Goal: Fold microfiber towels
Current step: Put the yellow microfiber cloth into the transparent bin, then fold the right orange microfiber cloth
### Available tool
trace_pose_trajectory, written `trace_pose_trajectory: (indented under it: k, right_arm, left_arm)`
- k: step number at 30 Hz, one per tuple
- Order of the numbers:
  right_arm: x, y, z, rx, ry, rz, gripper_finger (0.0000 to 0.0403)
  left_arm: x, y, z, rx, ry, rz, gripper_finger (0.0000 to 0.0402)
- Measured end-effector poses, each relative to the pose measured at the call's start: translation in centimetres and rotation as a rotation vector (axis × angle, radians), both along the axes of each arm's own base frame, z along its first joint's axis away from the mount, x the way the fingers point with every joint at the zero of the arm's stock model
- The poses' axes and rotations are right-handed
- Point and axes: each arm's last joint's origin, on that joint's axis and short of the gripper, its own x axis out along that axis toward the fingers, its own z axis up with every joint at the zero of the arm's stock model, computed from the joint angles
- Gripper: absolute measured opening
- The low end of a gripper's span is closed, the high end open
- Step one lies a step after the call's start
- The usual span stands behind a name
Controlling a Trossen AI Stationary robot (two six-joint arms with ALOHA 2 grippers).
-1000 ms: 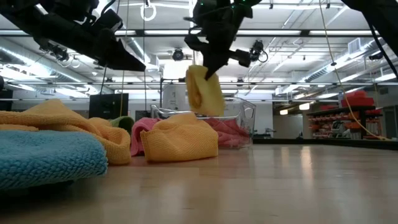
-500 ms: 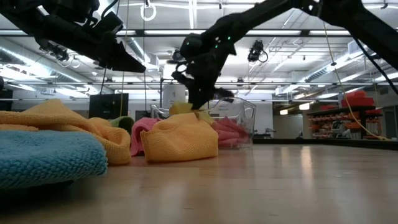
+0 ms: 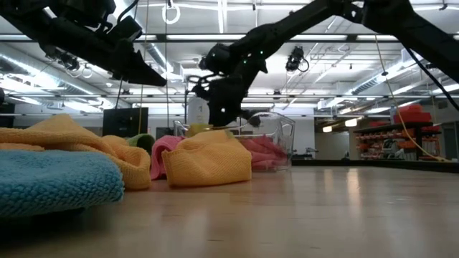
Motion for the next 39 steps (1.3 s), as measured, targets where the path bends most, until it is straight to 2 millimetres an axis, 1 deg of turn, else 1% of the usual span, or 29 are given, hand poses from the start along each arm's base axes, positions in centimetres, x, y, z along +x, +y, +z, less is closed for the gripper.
trace_pose_trajectory:
  k: [3,5,8,12,14,21,24,26,30,33,34,37,39]
  right_arm:
    - [0.5,0.2,-0.7,-0.011,-0.009,0.004,0.0010]
    - [0.8,0.1,-0.5,-0.024,-0.040,0.004,0.0010]
    - [1.0,0.0,-0.8,-0.027,-0.049,0.004,0.0011]
    - [1.1,0.0,-1.3,-0.008,-0.049,-0.011,0.0029]
    - [1.2,0.0,-1.3,0.000,-0.051,-0.015,0.0045]
    - [1.1,-0.2,-1.3,0.043,-0.063,-0.039,0.0131]
    - [1.2,0.0,-1.1,0.038,-0.066,-0.074,0.0159]
    - [1.1,0.2,-0.3,0.018,-0.075,-0.102,0.0172]
    - [0.5,0.3,2.4,0.042,-0.141,-0.142,0.0184]
    - [-0.2,0.1,3.2,0.053,-0.131,-0.231,0.0188]
    - [-0.5,0.1,3.7,0.079,-0.136,-0.269,0.0188]
    - [-1.5,0.7,6.7,0.214,-0.205,-0.345,0.0188]
    - [-1.7,1.5,7.7,0.315,-0.228,-0.401,0.0186]
  left_arm:
    - [0.0,0.0,0.0,-0.001,0.000,0.000,0.0172]
    - [0.0,0.0,0.0,-0.002,0.003,0.000,0.0173]
    - [0.0,0.0,-0.1,-0.007,0.006,0.000,0.0175]
    - [0.0,0.0,-0.1,-0.009,0.009,0.000,0.0175]
    - [0.0,0.0,-0.1,-0.008,0.010,0.000,0.0173]
    - [0.0,0.0,-0.1,-0.005,0.011,-0.001,0.0174]
    - [0.0,0.0,-0.1,-0.003,0.007,-0.002,0.0172]
    - [0.0,0.0,-0.1,-0.002,0.006,-0.002,0.0173]
    - [0.0,0.0,0.0,-0.001,0.006,-0.002,0.0174]
    - [0.0,0.0,0.0,-0.001,0.006,-0.001,0.0172]
    - [0.0,0.0,-0.1,-0.003,0.005,0.000,0.0172]
    - [-0.1,0.0,-0.2,-0.022,0.015,0.004,0.0174]
    - [-0.1,-0.1,-0.3,-0.031,0.026,0.006,0.0173]
